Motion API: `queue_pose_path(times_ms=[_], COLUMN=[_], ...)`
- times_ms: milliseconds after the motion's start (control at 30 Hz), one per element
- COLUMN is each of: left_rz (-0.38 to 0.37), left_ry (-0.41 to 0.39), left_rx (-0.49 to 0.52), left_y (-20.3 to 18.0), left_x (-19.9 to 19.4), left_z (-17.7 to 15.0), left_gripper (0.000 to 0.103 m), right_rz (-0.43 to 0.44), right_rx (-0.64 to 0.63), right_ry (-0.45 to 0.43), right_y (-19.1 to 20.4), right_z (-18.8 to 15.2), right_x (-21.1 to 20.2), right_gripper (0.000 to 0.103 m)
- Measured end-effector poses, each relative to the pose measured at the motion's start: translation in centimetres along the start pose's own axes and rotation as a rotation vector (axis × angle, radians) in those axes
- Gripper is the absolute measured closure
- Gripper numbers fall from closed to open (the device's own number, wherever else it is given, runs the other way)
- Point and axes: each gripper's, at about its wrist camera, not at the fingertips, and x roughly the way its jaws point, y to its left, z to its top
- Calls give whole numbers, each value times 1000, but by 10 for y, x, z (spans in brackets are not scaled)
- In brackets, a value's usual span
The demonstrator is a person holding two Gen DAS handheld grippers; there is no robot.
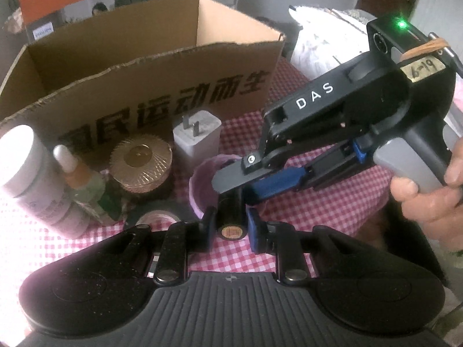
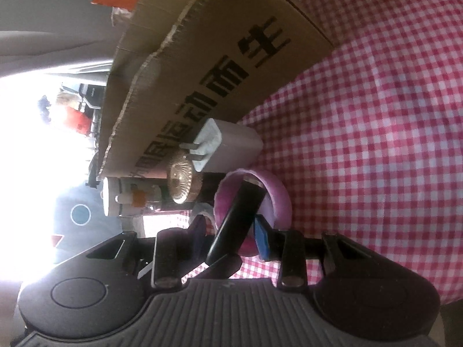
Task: Organize rigid objects
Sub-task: 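Return the right tool to the pink bowl and grasp the black cylinder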
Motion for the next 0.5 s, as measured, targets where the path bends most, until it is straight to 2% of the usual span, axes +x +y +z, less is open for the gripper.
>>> queue_pose_path(times_ms=[367, 500], left_rz=[-19, -16], left_ry=[33, 52], left_rx=[1, 9], left_y=[1, -1], left_x=[14, 21], left_z=[14, 18], left_gripper=[80, 79], right_rz=[-15, 0], right_rx=[2, 1], right_ry=[-20, -25], right_y=[8, -5], right_z=[3, 2], right_x=[14, 18], right_gripper=[73, 76])
